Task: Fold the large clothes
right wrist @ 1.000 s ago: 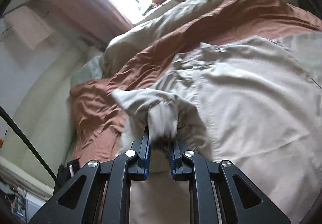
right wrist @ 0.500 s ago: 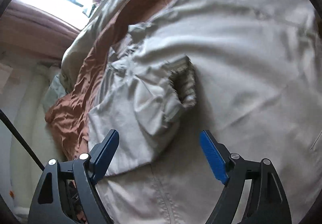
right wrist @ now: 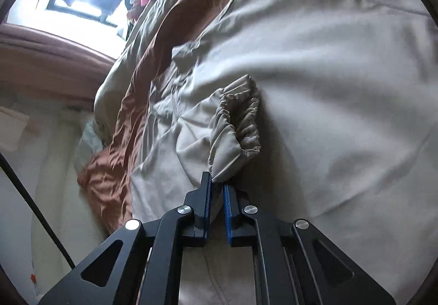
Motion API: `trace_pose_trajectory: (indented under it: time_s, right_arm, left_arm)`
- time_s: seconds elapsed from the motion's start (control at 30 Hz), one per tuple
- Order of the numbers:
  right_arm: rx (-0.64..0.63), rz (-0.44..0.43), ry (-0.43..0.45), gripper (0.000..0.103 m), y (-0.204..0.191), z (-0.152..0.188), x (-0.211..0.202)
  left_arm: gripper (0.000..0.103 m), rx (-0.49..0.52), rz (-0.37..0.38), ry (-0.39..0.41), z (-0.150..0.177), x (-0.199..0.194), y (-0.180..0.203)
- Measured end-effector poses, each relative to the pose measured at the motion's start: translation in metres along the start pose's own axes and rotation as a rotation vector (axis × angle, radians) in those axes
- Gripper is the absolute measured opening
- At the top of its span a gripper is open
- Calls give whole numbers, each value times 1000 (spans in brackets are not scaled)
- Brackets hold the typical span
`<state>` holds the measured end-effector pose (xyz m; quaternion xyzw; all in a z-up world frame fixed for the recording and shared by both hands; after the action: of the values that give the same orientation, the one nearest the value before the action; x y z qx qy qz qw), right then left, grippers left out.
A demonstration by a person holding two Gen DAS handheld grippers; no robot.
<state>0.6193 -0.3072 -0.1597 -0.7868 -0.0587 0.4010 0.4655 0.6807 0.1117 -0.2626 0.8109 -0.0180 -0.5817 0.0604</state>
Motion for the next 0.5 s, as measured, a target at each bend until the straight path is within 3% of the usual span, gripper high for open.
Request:
trace_pose_trajectory:
  time_s: [0.1,0.2,0.27,0.33,0.4,0.47,0.5]
  right_arm:
    - [60,73,-54,5,18,1,23]
    - [123,32,-83,8,22,-5,28]
    - [79,80,-32,25,11,-13,13]
    - [48,100,22,61,7,-19,-4]
    - [24,76,51,65,1,-27,-18]
    - [3,66,76,65,4,-32,-37]
    - [-2,62,92,65,8,-37,-47]
  left_arm:
    - [10,-20,-20,-12,0,5,-3]
    - [12,-42,-23,-24,0,5,-5]
    - [14,-28,-39,-37,2,0,-1]
    - [14,-11,-52,-40,5,-8,4]
    - [22,-1,-49,-25,8,-19,10]
    - [43,3,-29,4,9,-32,17]
    - [47,6,-25,20,10,-38,21]
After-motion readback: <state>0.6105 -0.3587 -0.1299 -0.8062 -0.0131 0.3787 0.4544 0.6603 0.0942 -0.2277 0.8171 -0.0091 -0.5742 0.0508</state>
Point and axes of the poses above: each gripper's, at about its wrist camera, not at the fingertips, and x roughly the way its jaws point, y to its right, z to its underside, the point moved 5 cm from there along x, roughly the way its jaws point, and after that the axes turned 7 degrees about -y, right-handed, at the moved point
